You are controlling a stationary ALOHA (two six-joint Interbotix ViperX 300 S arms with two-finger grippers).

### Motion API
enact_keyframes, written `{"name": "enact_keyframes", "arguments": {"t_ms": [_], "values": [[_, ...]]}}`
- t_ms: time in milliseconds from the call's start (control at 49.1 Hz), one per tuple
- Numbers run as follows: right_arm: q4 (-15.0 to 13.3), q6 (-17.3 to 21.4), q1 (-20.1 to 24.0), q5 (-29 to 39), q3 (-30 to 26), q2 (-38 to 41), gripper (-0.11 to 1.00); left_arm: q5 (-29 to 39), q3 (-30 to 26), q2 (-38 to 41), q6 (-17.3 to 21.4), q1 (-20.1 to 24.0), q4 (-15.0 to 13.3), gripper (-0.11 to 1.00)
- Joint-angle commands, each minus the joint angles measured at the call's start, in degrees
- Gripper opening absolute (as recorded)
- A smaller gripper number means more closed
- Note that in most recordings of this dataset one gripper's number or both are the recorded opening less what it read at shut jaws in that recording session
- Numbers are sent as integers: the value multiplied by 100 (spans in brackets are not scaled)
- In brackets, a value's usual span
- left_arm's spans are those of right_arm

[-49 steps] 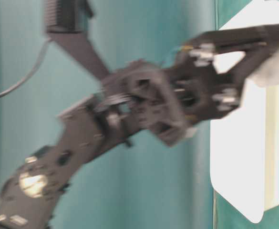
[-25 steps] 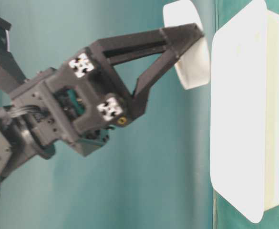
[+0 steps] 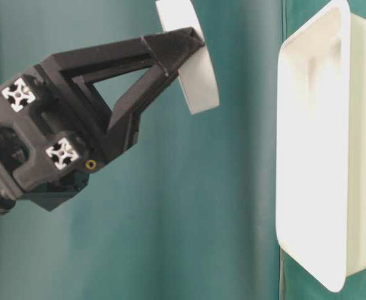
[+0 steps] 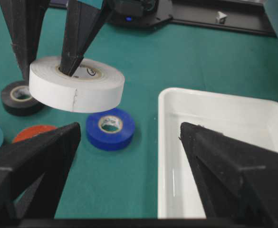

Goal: Pick up the tape from a random location and place it into the white case.
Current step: 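Lift the white roll and carry it over the white tray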

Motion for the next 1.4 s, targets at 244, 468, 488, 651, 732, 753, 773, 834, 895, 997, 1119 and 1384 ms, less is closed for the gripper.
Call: {"name": "enact_keyframes", "arguments": {"t_ms": [244,468,488,651,732,753,773,834,895,997,1119,1384], "values": [[-9,0,-9,-26,-123,26,91,-26,-97,-246,9,-9,18,26],[-9,0,-9,-26,-123,26,91,-44,-53,-272,9,-9,9,26],[-9,0,-9,-26,-123,26,91,-44,-44,-281,9,-9,18,26],[-9,0,-9,-26,-123,26,91,-53,44,-316,9,26,18,26],[-9,0,-9,-26,-123,26,91,-53,70,-343,9,62,18,26],[-9,0,-9,-26,-123,35,91,-53,79,-343,9,70,18,26],[-9,0,-9,-26,-123,26,91,-53,79,-343,9,88,9,26],[-9,0,-9,-26,-123,26,91,-53,88,-352,9,132,18,26],[-9,0,-9,-26,-123,26,91,-53,114,-369,9,211,9,26],[-9,0,-9,-26,-123,26,91,-53,149,-396,18,396,9,26],[-9,0,-9,18,-123,26,91,-53,229,-448,18,668,9,26],[-9,0,-9,35,-123,26,91,-53,369,-562,18,1371,18,26]]}}
